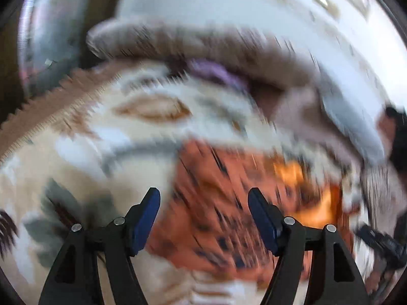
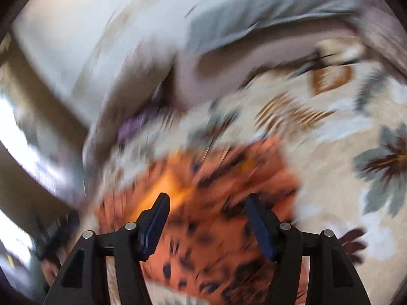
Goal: Fold small clothes
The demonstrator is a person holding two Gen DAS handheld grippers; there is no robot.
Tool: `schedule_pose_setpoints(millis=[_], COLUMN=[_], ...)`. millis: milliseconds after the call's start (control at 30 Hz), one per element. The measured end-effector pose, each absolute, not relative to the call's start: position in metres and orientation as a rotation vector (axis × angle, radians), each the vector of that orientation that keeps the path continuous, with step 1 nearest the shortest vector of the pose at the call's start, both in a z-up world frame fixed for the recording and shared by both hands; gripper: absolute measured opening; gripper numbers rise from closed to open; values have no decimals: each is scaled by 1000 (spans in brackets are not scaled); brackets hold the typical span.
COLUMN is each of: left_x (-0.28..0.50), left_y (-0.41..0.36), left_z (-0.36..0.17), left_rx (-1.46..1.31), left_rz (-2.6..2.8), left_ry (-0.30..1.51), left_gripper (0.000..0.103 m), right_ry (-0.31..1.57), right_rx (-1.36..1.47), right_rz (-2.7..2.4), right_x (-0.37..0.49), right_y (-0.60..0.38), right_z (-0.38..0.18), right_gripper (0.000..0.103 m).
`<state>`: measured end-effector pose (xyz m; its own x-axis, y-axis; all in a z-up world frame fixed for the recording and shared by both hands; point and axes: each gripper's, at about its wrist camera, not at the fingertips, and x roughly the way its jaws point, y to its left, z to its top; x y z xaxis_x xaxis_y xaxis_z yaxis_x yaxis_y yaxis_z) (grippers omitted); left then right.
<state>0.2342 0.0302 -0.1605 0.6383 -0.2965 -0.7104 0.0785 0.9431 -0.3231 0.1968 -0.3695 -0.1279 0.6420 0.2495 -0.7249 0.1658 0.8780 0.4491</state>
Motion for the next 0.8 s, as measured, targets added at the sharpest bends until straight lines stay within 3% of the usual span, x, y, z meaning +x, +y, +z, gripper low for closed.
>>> schedule_pose_setpoints(millis=[133, 333, 467, 600, 800], left_x=[232, 268, 287, 291, 286], left_y=[-2, 0, 19, 33, 26], left_z=[-187, -194, -194, -182, -183], left_rx=[-250, -235, -306, -318, -284], left_rz=[-320, -338, -296, -247, -222], left_ry=[949, 920, 900, 847, 868], left_gripper=[72, 72, 72, 72, 72], right_ry=[1013, 1046, 933, 777, 895], right_rx=[311, 177, 305, 428, 371], right_rz=[144, 46, -129, -141, 74], right_x=[214, 293, 343, 335, 304], right_y=[-300, -272, -314, -327, -272], right_z=[-151, -167, -154, -126, -139], right_gripper=[48, 46, 46, 46, 46])
